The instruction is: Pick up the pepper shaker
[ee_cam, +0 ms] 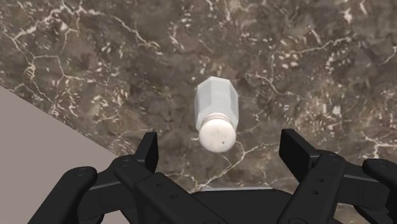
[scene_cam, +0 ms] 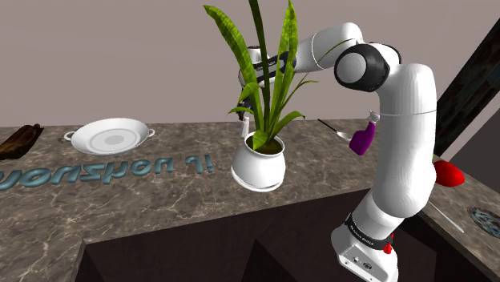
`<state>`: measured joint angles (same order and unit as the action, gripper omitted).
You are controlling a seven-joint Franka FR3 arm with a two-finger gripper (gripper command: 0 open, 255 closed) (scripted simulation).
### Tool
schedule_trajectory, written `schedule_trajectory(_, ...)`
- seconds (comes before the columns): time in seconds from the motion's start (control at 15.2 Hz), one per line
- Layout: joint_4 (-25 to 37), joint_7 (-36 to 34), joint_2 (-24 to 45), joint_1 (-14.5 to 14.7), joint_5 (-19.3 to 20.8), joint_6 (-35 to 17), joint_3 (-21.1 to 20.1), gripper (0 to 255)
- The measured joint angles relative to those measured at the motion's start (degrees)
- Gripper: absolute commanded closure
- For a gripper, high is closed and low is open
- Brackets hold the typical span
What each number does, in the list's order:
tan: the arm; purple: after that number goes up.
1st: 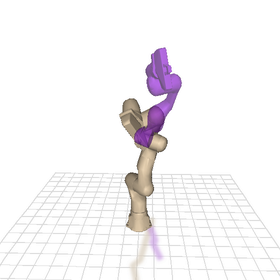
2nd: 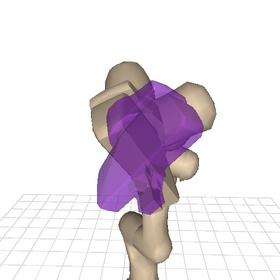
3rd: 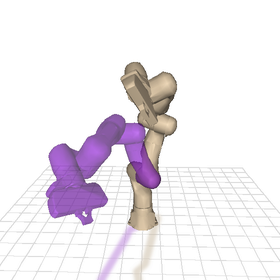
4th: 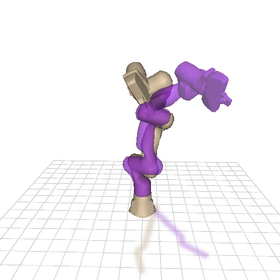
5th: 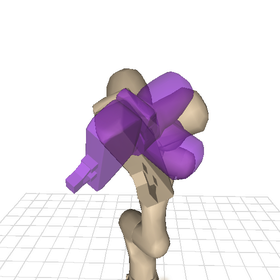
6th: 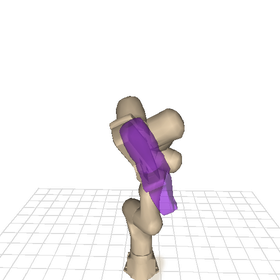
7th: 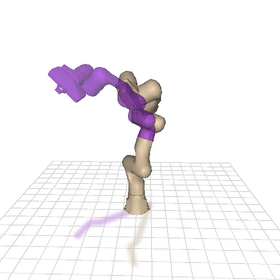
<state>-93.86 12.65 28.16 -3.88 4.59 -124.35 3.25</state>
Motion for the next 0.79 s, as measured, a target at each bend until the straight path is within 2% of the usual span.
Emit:
schedule_trajectory(0.46,-0.93,-0.23,2.83,-0.07,0.03,-3.80,-0.03,0)
schedule_trajectory(0.53,-0.88,-0.26,2.97,-0.05,0.04,-3.90,-0.03,255)
schedule_trajectory(0.79,-0.78,-0.30,3.06,-0.03,0.04,-3.97,-0.03,255)
